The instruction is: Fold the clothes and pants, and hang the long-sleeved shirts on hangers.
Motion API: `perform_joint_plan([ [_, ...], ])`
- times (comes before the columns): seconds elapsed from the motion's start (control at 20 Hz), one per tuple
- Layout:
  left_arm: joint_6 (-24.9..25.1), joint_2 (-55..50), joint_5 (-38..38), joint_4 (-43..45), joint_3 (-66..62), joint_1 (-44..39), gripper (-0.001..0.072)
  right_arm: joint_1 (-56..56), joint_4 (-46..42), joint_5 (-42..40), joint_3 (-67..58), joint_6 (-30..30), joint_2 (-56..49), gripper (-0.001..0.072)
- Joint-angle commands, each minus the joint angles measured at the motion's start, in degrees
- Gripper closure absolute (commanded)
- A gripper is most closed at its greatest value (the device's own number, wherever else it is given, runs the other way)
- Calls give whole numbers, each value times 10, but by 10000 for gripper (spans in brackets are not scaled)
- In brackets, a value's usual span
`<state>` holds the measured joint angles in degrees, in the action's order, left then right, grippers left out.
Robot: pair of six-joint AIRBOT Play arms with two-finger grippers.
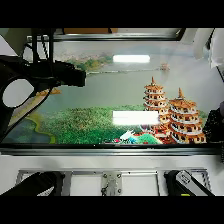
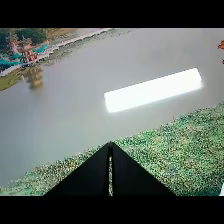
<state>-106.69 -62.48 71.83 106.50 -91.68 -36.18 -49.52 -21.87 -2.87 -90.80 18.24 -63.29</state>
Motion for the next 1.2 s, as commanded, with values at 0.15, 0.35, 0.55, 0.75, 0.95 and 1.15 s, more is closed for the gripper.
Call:
perform_joint_plan([
  [0.15, 0, 0, 5, -1, 0, 0, 689, -26, 0, -18, 0, 9, -13, 699],
  [0.35, 0, 0, 5, -1, 0, 0, 689, -61, 2, -16, 0, 22, -28, 699],
  [0.55, 0, 0, 10, -1, 0, 0, 689, -79, 31, -6, 0, 22, -45, 699],
  [0.75, -1, 0, 12, -2, 0, 0, 689, -79, 30, 5, 0, 22, -55, 699],
  [0.95, -1, 0, 12, -17, 0, 0, 689, -79, 30, 14, 0, 21, -57, 690],
  [1.15, -1, 0, 12, -17, 0, 0, 689, -79, 30, 19, 0, 22, -51, 218],
])
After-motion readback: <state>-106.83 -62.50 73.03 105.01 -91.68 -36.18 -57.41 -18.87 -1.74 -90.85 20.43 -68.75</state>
